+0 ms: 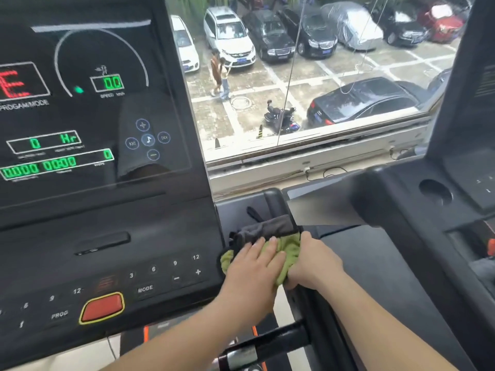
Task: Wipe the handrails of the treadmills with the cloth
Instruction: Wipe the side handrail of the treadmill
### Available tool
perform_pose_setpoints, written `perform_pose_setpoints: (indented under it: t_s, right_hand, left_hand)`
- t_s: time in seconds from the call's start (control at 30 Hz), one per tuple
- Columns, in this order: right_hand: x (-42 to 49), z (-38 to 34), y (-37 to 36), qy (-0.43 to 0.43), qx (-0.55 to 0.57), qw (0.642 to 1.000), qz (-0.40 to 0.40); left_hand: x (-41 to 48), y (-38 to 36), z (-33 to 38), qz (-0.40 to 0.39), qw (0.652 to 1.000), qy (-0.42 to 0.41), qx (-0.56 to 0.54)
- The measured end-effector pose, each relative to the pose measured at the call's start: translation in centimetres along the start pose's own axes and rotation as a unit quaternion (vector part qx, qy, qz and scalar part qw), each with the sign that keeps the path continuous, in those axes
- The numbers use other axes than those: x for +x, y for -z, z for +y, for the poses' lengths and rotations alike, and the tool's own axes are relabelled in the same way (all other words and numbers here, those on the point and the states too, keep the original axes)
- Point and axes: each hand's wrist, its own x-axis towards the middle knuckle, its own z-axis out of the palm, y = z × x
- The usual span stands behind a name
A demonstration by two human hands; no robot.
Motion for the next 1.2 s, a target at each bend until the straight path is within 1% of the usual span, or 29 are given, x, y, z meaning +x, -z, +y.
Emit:
perform_pose_setpoints:
  t_s: [0.07, 0.13, 0.2, 0.27, 0.3, 0.37, 0.43, 0.53, 0.63, 0.83, 1.0, 1.03, 1.1, 1.2]
  right_hand:
    - [-0.1, 0.3, -0.2, -0.003, 0.003, 1.0, 0.006]
    - [-0.3, 0.3, -0.2, -0.004, 0.002, 1.0, 0.007]
    - [-0.4, 0.2, -0.2, -0.006, 0.004, 1.0, 0.001]
    - [-0.5, 0.2, -0.2, -0.007, 0.007, 1.0, -0.001]
    - [-0.6, 0.2, -0.2, -0.008, 0.009, 1.0, 0.0]
    - [-0.7, 0.5, -0.3, -0.009, 0.015, 1.0, 0.005]
    - [-0.9, 0.9, -0.5, -0.007, 0.029, 0.999, 0.013]
    - [-1.1, 1.5, -0.6, 0.003, 0.055, 0.998, 0.023]
    - [-1.3, 1.6, -0.6, 0.005, 0.069, 0.997, 0.023]
    - [-1.3, 1.2, -0.5, -0.002, 0.064, 0.998, 0.022]
    - [-1.6, 0.9, -0.7, -0.004, 0.061, 0.998, 0.016]
    - [-1.7, 1.0, -0.7, -0.002, 0.062, 0.998, 0.02]
    - [-1.9, 1.2, -0.6, 0.002, 0.064, 0.998, 0.026]
    - [-2.0, 1.5, -0.3, 0.008, 0.06, 0.998, 0.029]
  left_hand:
    - [0.1, 0.2, -1.4, -0.01, 1.0, -0.01, 0.021]
    - [1.1, 0.9, -3.1, 0.004, 1.0, 0.011, 0.02]
    - [3.1, 2.1, -4.7, 0.019, 0.997, 0.067, 0.022]
    - [4.9, 3.6, -5.8, 0.037, 0.992, 0.124, 0.002]
    - [5.5, 3.8, -5.8, 0.046, 0.989, 0.143, -0.005]
    - [5.5, 3.7, -4.8, 0.029, 0.987, 0.158, -0.012]
    - [3.8, 2.2, -2.9, 0.001, 0.992, 0.129, 0.01]
    - [-0.2, 0.4, -1.3, -0.029, 0.998, 0.047, 0.036]
    - [-0.9, 0.2, -2.2, 0.022, 0.998, 0.013, 0.061]
    - [2.6, 3.2, -1.4, 0.012, 0.997, 0.059, 0.049]
    - [4.7, 4.7, -1.0, 0.006, 0.99, 0.14, -0.015]
    - [4.1, 4.7, -0.2, 0.004, 0.991, 0.135, -0.016]
    - [1.7, 3.5, 1.4, -0.004, 0.995, 0.095, -0.008]
    - [-1.1, 2.2, 1.5, 0.022, 0.999, 0.042, -0.002]
